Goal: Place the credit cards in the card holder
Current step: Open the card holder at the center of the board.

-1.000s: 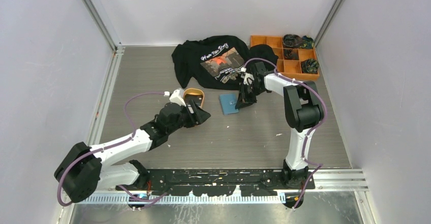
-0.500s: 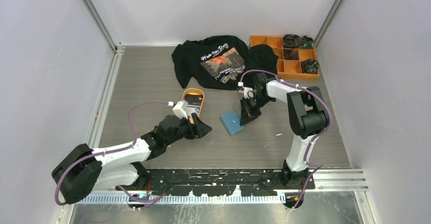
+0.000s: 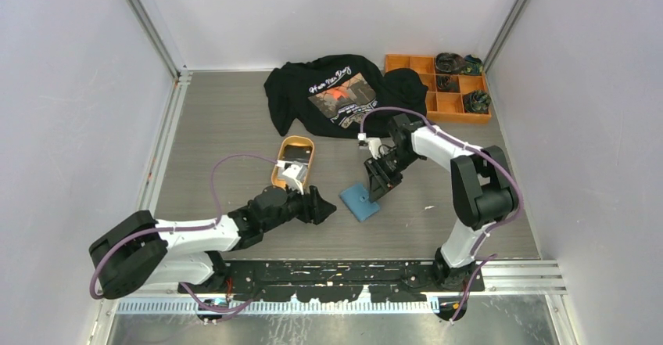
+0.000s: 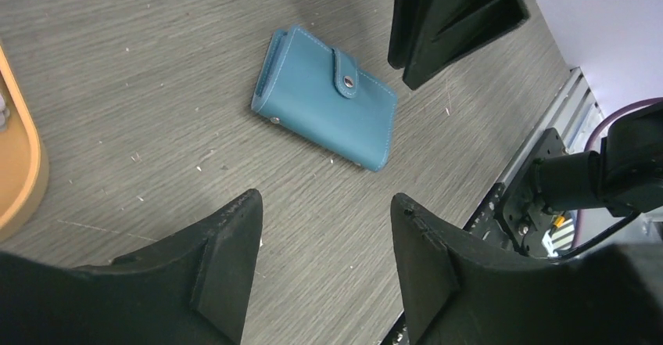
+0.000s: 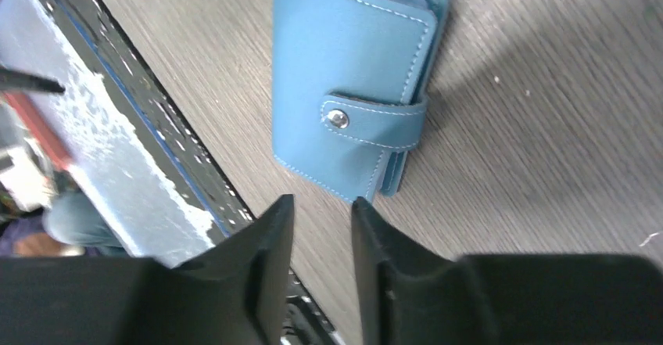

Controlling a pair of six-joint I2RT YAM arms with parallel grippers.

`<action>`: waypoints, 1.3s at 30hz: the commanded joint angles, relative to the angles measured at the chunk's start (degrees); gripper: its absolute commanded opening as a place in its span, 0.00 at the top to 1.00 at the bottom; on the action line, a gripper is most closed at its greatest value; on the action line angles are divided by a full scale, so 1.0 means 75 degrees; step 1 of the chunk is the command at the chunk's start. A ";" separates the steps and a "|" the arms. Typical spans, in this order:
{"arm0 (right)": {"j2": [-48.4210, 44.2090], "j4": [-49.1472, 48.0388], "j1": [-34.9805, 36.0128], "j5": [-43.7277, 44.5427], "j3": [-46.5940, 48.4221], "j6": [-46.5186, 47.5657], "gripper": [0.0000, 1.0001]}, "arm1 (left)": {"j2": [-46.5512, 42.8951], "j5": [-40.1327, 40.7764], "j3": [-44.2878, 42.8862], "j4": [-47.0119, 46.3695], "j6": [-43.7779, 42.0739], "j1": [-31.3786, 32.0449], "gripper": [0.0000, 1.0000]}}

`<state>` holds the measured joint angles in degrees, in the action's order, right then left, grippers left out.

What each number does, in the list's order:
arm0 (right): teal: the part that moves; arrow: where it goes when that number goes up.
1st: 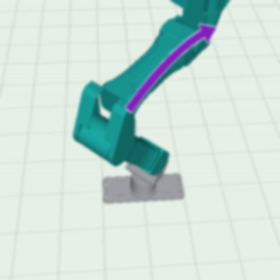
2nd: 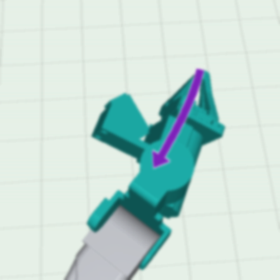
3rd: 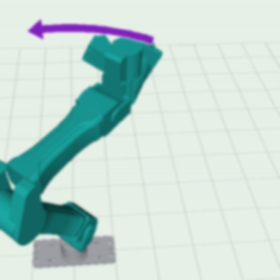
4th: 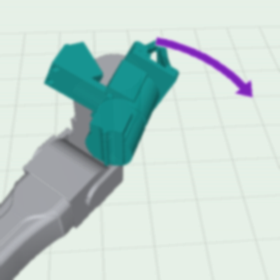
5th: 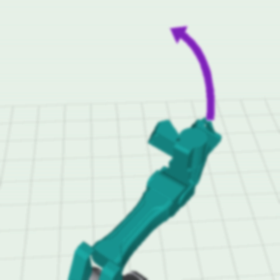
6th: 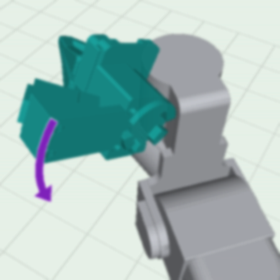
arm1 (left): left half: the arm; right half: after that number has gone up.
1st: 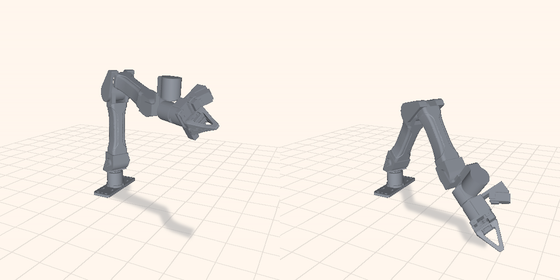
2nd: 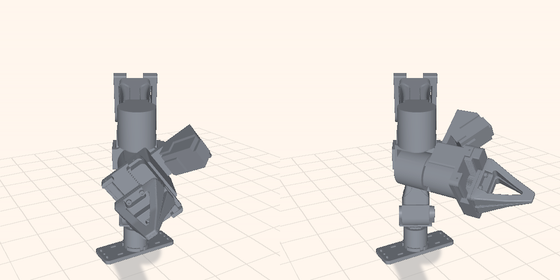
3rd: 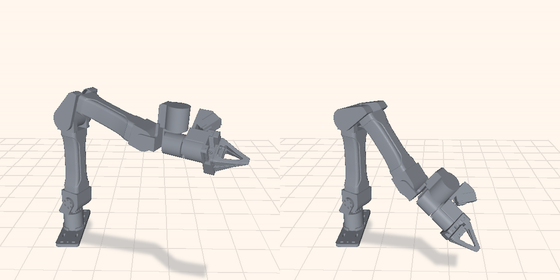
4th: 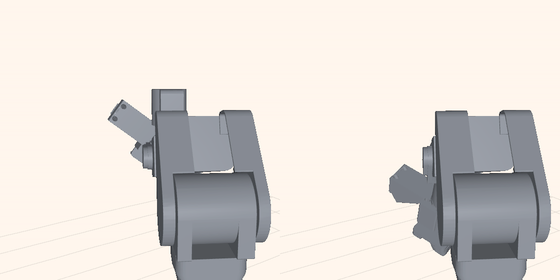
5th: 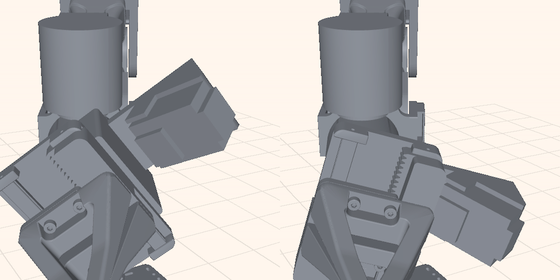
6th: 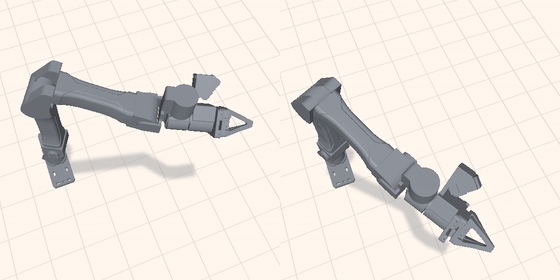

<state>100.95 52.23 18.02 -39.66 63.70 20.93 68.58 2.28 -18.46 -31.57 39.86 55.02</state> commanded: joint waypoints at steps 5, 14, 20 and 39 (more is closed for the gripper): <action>-0.1752 0.0248 0.0175 -0.0235 -0.0371 0.2962 0.29 | 0.0198 -0.0385 -0.0550 -0.0837 -0.0905 -0.0031 0.27; -0.2188 0.1666 0.0639 -0.0798 -0.0068 0.8527 0.05 | 0.1868 -0.3630 -0.1846 -0.0765 0.0104 -0.1628 0.25; -0.0984 0.1923 0.0939 -0.0365 0.0714 0.8829 0.23 | 0.2342 -0.2866 -0.2206 0.0347 -0.0158 -0.1624 0.29; -0.0093 -0.0466 0.1518 0.0860 0.0105 0.7272 0.39 | 0.3644 -0.2208 -0.3433 0.2035 0.0380 -0.1571 0.55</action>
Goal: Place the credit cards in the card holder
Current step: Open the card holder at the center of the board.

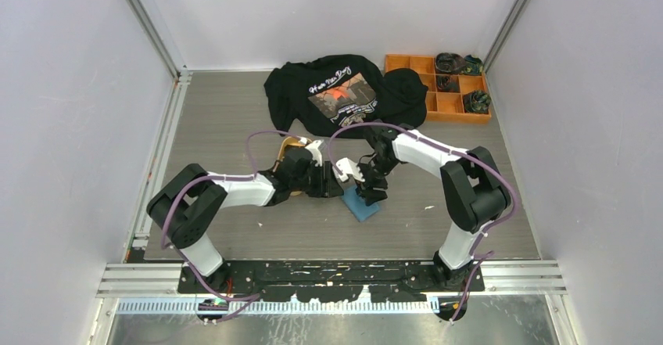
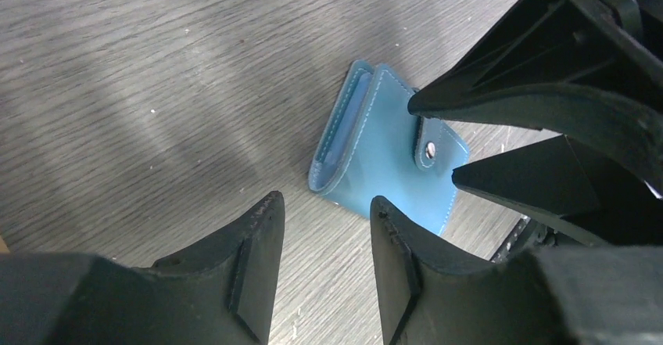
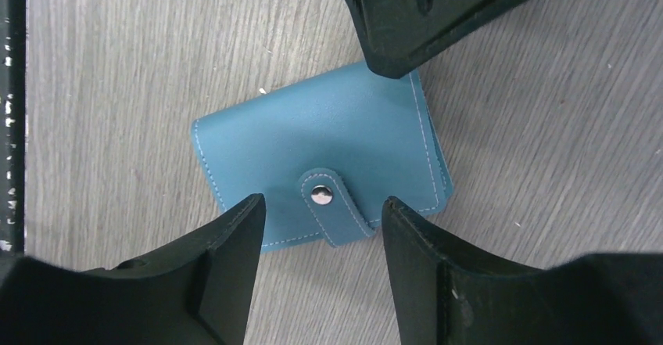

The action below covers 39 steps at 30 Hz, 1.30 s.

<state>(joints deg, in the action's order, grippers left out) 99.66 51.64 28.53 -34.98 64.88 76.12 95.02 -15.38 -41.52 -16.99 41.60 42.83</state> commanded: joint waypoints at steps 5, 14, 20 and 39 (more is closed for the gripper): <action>0.0053 -0.0505 0.0211 0.0556 -0.0212 -0.0015 0.43 | 0.0259 0.0202 -0.0555 0.0343 0.0168 0.0116 0.55; -0.0011 -0.0537 0.0359 0.0821 -0.0435 0.0174 0.62 | 0.0621 0.0301 -0.0887 0.0746 0.0259 0.0281 0.66; -0.0333 -0.0593 0.0379 0.0689 -0.0651 0.0409 0.95 | 0.0664 0.0357 -0.0895 0.0789 0.0289 0.0283 0.68; -0.1984 -0.1556 -0.0980 -0.1746 -0.1120 -0.1568 0.99 | -0.0626 0.0109 0.0465 -0.1349 0.0501 0.0279 0.60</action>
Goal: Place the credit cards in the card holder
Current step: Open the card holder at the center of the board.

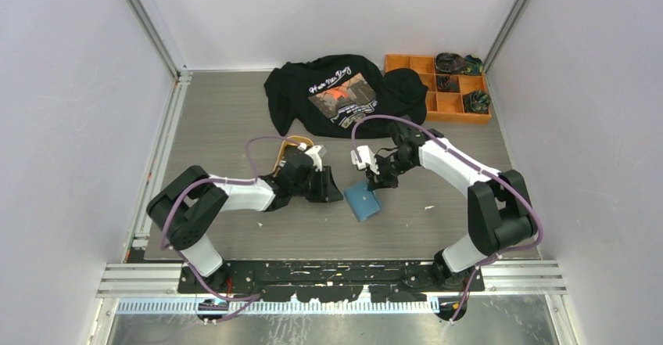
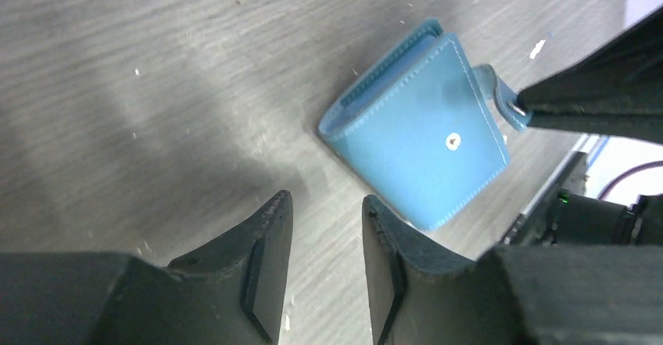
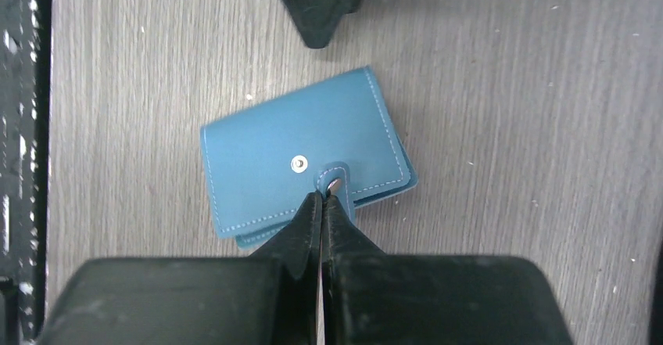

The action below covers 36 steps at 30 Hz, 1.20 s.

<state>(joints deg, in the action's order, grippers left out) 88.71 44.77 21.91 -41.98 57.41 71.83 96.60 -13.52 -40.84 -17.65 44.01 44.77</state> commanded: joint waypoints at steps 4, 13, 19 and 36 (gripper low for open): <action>-0.0878 -0.1598 -0.0222 -0.1075 -0.0271 -0.2647 0.99 | -0.1395 -0.0172 0.0854 -0.1713 0.0501 0.0123 0.46; -0.0923 -0.2789 -0.0262 -0.1202 -0.0319 -0.5110 0.99 | -0.0566 0.0559 0.1683 -0.3746 0.2132 0.0598 0.32; -0.0847 -0.2805 -0.0262 -0.1025 -0.0248 -0.5422 0.99 | -0.0256 0.1093 0.1740 -0.4117 0.2422 0.0803 0.27; -0.0908 -0.2645 -0.0264 -0.0977 -0.0262 -0.5170 0.99 | -0.0886 0.1736 0.2020 -0.3679 0.2296 0.0865 0.25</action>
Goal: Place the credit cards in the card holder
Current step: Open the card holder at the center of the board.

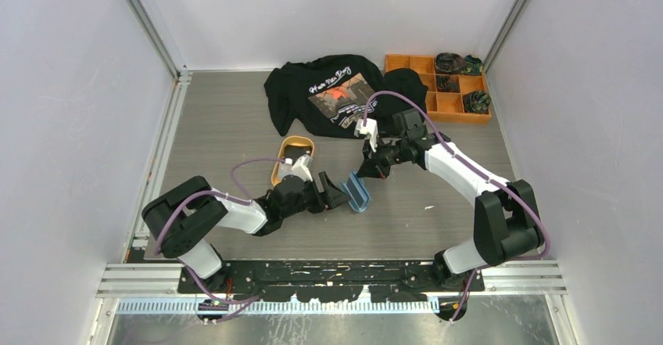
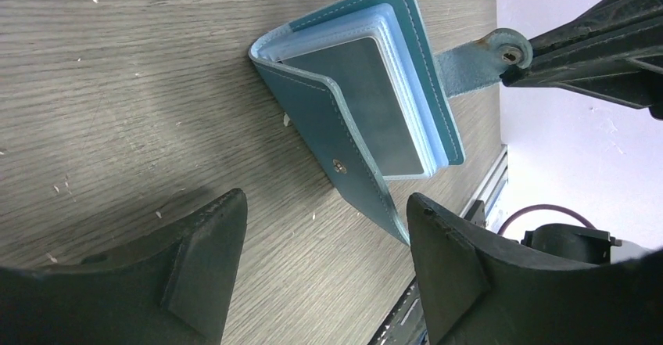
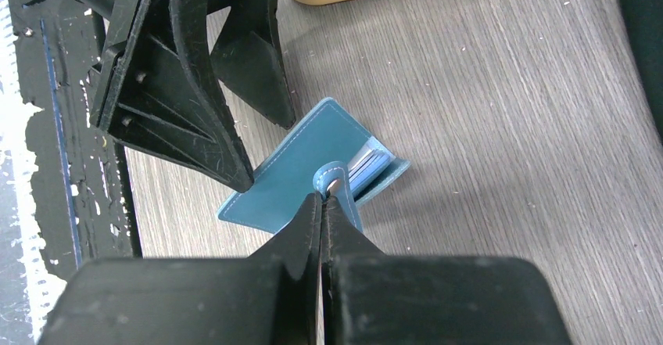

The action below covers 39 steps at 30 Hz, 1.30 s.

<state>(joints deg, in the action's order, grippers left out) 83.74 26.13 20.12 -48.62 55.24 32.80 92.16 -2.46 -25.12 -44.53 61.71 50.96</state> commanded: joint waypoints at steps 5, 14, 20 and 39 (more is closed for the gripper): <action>-0.0249 -0.0047 -0.0034 -0.0059 0.0045 0.0157 0.99 | -0.0724 0.0614 -0.0087 0.0564 -0.0294 0.0038 0.28; -0.0393 0.0530 -0.0114 0.0090 0.0030 0.0994 0.99 | -0.2019 0.1387 -0.0408 0.2962 -0.1191 0.0044 0.40; -0.0596 0.0875 -0.0145 -0.0299 -0.0133 0.1758 0.99 | -0.2729 0.1094 -0.0558 0.3329 -0.1619 0.0049 0.43; -0.0528 0.0966 -0.0244 -0.0434 -0.0136 0.1905 0.99 | -0.0264 -0.0329 -0.1973 0.2476 -0.1375 0.0130 0.63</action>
<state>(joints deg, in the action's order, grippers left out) 81.25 32.93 18.61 -50.30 54.08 45.36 89.10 -4.19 -37.34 -24.36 52.07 51.75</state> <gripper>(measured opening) 0.031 0.394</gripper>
